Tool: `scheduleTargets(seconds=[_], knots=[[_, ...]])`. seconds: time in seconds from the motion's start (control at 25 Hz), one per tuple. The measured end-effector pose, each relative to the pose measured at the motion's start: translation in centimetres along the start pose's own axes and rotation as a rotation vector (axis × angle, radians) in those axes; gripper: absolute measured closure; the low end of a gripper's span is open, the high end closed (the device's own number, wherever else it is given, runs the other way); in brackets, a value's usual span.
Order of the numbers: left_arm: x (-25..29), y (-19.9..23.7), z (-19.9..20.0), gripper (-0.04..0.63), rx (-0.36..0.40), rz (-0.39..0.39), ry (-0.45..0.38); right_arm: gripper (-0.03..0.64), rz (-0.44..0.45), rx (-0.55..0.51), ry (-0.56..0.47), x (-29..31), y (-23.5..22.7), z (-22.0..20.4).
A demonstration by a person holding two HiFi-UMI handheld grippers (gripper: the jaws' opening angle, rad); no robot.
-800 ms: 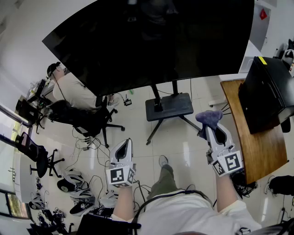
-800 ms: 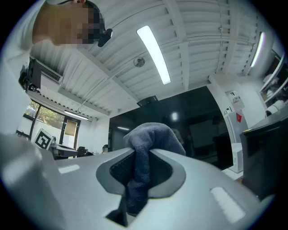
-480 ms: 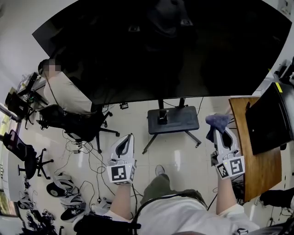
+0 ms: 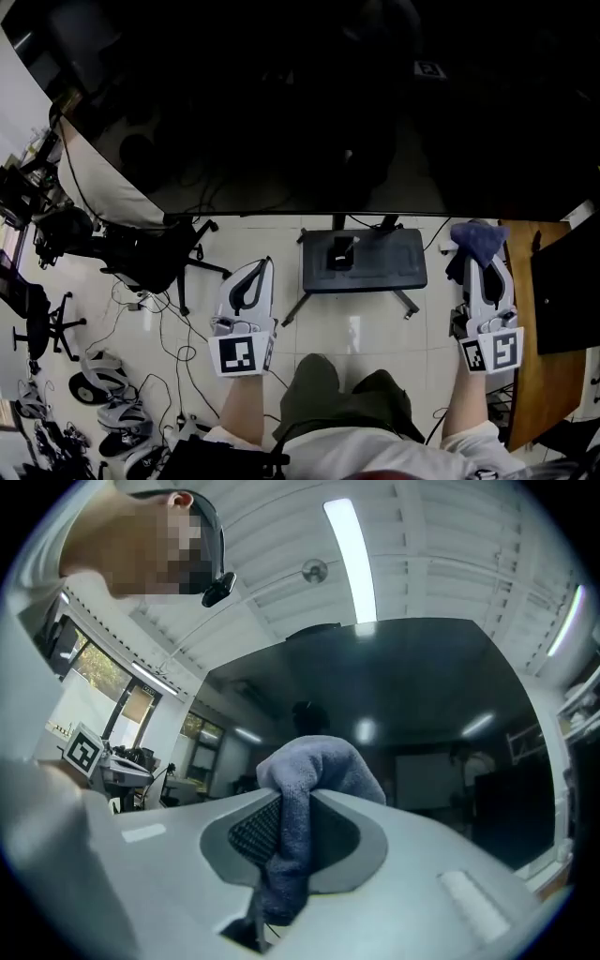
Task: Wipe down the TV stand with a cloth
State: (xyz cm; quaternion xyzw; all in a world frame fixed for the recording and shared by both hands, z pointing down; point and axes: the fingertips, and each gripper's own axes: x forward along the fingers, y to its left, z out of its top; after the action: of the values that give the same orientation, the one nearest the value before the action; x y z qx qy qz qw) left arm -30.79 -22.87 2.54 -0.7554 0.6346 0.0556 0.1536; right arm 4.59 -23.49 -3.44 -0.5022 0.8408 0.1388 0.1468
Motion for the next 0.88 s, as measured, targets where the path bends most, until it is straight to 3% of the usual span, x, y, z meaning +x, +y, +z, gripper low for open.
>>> scheduleTargets(seconds=[0.16, 0.28, 0.4, 0.44, 0.56, 0.64, 0.72, 0.88], knots=[[-0.3, -4.3, -14.6, 0.354, 0.027, -0.014, 0.022, 0.558, 0.013, -0.031, -0.067, -3.4, -2.5, -12.8], [-0.7, -6.0, -25.7, 0.354, -0.006, -0.011, -0.047, 0.558, 0.012, -0.014, -0.054, -5.2, -2.6, -24.8], [-1.2, -5.7, -36.8, 0.354, 0.038, -0.035, 0.072, 0.56, 0.061, -0.016, -0.027, -2.6, 0.6, -33.8], [-1.4, -6.0, -39.2, 0.354, 0.039, -0.037, 0.07, 0.559, 0.093, -0.029, -0.014, -1.3, 1.9, -36.2], [-2.6, -7.6, -42.4, 0.354, -0.011, -0.024, -0.071, 0.558, 0.22, -0.035, 0.008, 2.4, 5.7, -41.2], [-3.8, -7.5, -43.4, 0.354, -0.012, -0.011, -0.095, 0.559, 0.28, -0.021, 0.016, 5.3, 8.3, -40.4], [-4.6, -7.1, -43.5, 0.354, -0.021, 0.018, -0.112, 0.559, 0.302, -0.034, 0.118, 9.1, 9.7, -42.0], [-6.6, -7.8, -44.4, 0.354, -0.049, 0.057, -0.106, 0.558, 0.353, -0.05, 0.36, 13.7, 9.7, -54.3]])
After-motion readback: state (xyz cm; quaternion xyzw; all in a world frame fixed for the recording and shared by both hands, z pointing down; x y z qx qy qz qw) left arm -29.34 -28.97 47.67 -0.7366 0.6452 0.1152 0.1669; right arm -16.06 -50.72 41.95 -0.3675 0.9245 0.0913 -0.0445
